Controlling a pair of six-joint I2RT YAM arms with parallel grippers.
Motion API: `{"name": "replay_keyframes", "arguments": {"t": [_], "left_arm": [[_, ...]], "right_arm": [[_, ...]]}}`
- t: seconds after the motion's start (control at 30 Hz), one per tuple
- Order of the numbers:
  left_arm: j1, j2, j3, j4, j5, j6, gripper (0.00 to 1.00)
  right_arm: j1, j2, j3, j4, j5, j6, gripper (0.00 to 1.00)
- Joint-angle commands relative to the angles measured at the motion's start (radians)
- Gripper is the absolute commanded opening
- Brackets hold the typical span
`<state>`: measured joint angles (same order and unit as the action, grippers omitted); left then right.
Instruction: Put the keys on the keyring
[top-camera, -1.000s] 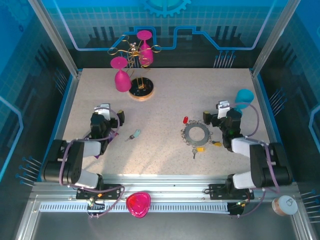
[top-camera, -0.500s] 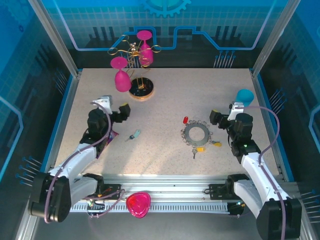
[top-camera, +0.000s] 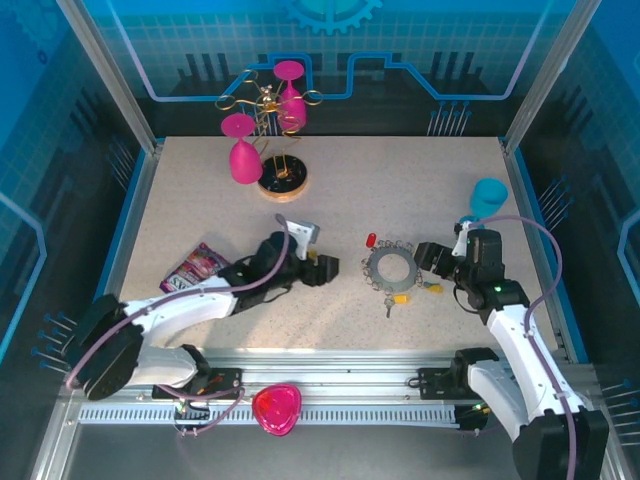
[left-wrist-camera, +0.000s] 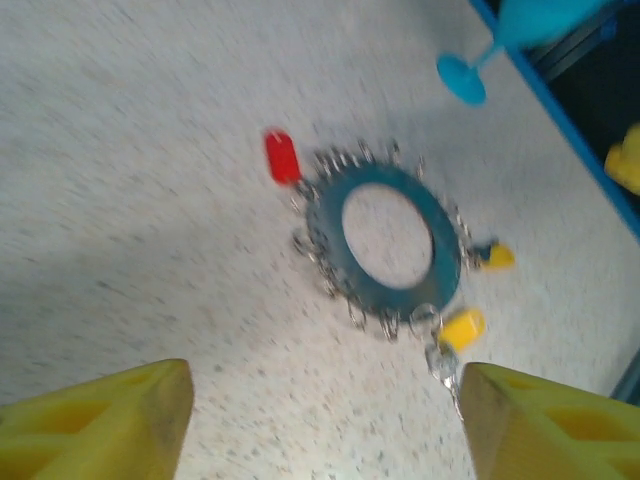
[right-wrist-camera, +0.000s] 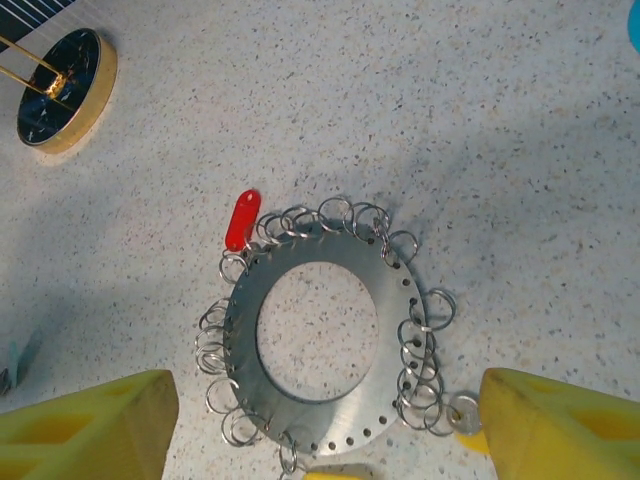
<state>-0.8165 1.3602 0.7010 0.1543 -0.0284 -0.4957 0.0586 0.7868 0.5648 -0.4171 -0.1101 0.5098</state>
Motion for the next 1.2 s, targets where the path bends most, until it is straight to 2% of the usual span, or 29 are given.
{"name": "replay_keyframes", "arguments": {"t": [0.0, 0.23, 0.43, 0.67, 1.17], "left_arm": [[-0.053, 0.095, 0.06, -0.05, -0.003, -0.154, 0.64], [-0.096, 0.304, 0.134, 0.066, 0.069, -0.317, 0.54], [-0.094, 0.417, 0.201, 0.095, 0.094, -0.372, 0.49], [-0.087, 0.507, 0.257, 0.094, 0.072, -0.448, 0.39], [-0.081, 0.588, 0.289, 0.129, 0.051, -0.551, 0.31]], "right_arm": [[0.014, -0.03, 0.027, -0.065, -0.001, 0.03, 0.77], [0.018, -0.026, 0.033, -0.084, 0.02, 0.035, 0.74], [0.02, -0.021, 0.035, -0.091, 0.036, 0.036, 0.73], [0.019, -0.018, 0.037, -0.091, 0.038, 0.041, 0.72], [0.019, -0.003, 0.051, -0.075, 0.022, 0.036, 0.72]]}}
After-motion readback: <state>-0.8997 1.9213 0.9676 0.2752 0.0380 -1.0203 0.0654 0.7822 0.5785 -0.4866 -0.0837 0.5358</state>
